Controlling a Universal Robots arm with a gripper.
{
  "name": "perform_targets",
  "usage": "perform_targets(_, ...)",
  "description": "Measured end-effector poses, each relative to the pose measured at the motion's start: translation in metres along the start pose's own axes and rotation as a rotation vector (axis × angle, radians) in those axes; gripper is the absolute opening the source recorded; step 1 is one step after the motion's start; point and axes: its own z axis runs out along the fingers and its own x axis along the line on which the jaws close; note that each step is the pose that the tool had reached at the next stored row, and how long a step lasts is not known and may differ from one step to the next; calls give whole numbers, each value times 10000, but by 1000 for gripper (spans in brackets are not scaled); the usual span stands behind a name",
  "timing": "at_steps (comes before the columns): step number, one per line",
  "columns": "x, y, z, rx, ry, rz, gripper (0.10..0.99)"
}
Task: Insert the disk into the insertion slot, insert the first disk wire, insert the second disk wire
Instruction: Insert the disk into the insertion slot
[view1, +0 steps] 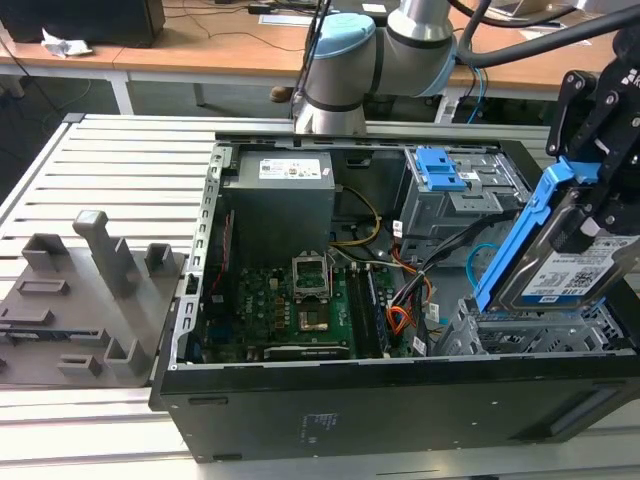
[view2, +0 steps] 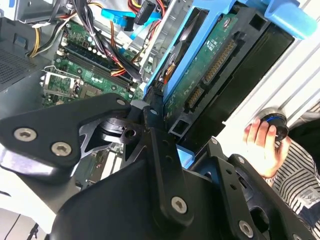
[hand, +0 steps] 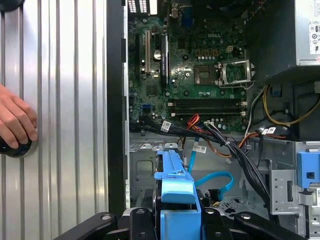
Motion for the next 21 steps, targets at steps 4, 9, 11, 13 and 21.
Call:
perform_targets(4, -13, -6, 47, 0, 4, 0, 361)
perform_targets(9, -34, -14, 92, 0, 12, 0, 361)
perform_targets(11, -40, -16, 135, 0, 15, 0, 361)
perform_targets(13, -55, -17, 149, 0, 15, -11, 361)
perform_targets(21, -75, -19, 228, 0, 16, -12, 361)
